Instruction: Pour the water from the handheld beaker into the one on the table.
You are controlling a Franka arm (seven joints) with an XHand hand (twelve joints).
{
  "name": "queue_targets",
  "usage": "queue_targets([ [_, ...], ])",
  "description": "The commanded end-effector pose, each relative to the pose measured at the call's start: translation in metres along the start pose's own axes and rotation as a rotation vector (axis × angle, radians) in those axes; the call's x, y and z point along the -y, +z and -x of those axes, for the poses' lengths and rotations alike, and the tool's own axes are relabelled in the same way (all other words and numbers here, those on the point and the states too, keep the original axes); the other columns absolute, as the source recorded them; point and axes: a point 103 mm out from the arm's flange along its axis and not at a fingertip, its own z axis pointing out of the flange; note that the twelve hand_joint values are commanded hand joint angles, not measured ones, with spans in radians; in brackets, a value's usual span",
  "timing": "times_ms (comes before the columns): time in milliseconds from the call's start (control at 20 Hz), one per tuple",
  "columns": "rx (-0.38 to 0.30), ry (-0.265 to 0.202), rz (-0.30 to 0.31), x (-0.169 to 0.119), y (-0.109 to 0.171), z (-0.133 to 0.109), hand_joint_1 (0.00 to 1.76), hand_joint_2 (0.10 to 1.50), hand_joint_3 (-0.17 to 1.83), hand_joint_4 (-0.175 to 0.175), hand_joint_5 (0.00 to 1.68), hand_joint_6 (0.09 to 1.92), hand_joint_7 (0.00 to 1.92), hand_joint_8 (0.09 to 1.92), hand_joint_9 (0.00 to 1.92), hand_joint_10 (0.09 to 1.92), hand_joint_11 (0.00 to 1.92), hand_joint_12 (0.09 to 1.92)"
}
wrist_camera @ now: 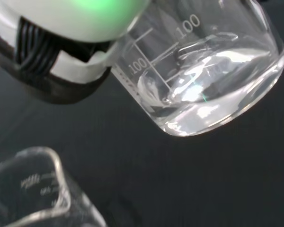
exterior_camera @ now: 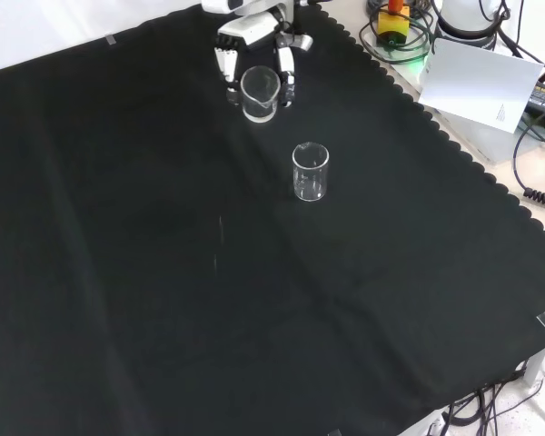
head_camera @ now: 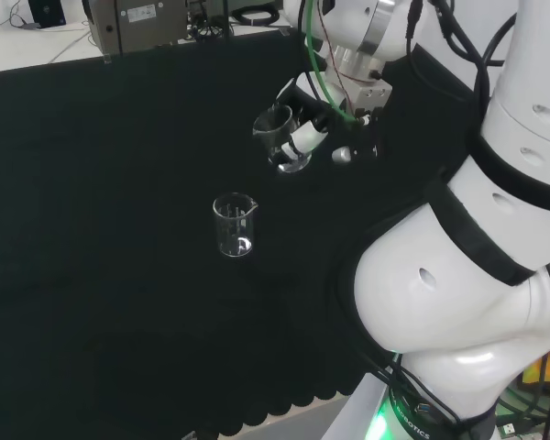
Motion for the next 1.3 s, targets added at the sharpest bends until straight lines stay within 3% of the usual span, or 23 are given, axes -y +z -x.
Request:
queue_targets([
  [50, 0.08, -0.003, -0.098, 0.023, 0.008, -0.026, 1.17, 0.59, 0.75, 0.064, 1.32, 0.63, 1.57, 0.62, 1.81, 0.12, 1.53, 0.52],
  [650, 0.259, -0.036, -0.22, 0.03, 0.017, -0.042, 1.17, 0.59, 0.76, 0.065, 1.31, 0.64, 1.57, 0.64, 1.83, 0.14, 1.53, 0.54],
  [1300, 0.409, -0.018, -0.327, 0.024, 0.026, -0.055, 1.17, 0.58, 0.77, 0.076, 1.3, 0.67, 1.56, 0.68, 1.84, 0.16, 1.51, 0.58],
])
